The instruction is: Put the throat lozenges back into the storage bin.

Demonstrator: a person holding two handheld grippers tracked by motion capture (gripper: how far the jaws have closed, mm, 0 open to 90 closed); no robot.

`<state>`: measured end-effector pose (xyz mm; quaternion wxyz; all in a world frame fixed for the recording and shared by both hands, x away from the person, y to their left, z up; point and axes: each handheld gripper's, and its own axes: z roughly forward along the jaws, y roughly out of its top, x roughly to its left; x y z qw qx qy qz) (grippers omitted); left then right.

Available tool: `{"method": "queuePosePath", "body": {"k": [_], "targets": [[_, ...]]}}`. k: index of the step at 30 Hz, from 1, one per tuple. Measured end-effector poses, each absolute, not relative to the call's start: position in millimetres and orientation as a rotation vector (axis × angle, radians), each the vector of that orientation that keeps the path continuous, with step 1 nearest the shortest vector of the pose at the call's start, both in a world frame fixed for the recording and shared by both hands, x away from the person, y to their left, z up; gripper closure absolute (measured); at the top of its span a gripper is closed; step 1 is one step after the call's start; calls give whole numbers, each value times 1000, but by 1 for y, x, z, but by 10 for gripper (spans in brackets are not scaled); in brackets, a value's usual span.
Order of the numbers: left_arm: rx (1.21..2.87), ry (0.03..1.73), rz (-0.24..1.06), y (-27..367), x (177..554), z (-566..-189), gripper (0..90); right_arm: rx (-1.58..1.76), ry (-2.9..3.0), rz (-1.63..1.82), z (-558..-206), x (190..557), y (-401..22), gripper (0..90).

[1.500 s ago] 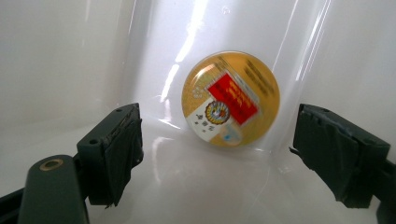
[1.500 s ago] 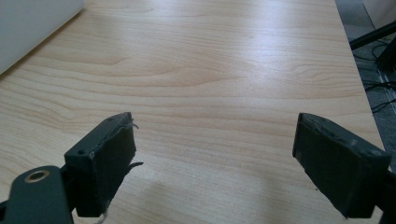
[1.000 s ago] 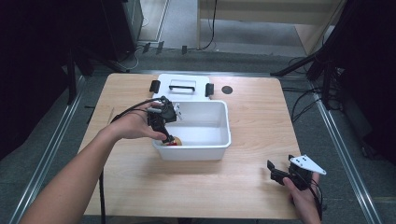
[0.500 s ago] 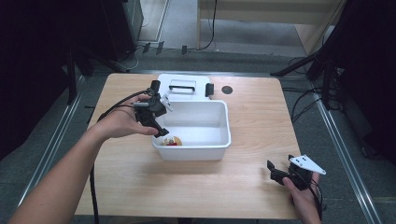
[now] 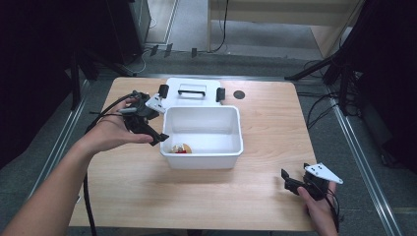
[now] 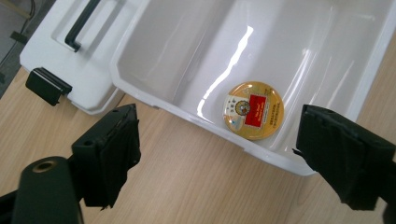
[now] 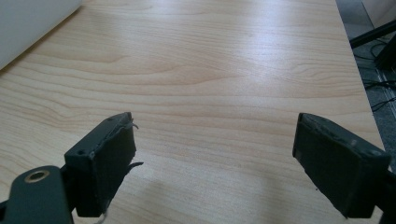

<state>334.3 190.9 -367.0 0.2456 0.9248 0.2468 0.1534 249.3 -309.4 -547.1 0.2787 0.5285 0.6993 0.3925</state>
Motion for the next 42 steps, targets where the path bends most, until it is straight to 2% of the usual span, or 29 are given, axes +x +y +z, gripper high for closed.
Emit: {"method": "queuePosePath", "body": {"k": [5, 8, 14, 19, 21, 32, 38, 42], "targets": [[2382, 765, 459, 211, 328, -371, 27, 1419, 1875, 1053, -547, 249, -310, 130], [2308, 830, 508, 222, 324, -377, 4, 1419, 1875, 1052, -547, 249, -310, 130], [2103, 973, 594, 245, 313, -391, 0, 1425, 1875, 1056, -547, 249, -310, 129], [2020, 1003, 604, 253, 306, -402, 0, 1425, 1877, 1055, -547, 249, -310, 129], [1929, 1038, 616, 260, 300, -413, 0, 1424, 1875, 1055, -547, 249, -310, 129], [1757, 1140, 686, 283, 276, -452, 0, 1427, 1876, 1057, -547, 249, -310, 129], [1660, 1220, 790, 304, 258, -471, 0, 1428, 1875, 1055, -547, 249, -310, 129], [1619, 1280, 814, 320, 248, -484, 0, 1429, 1874, 1053, -547, 249, -310, 129]]}}
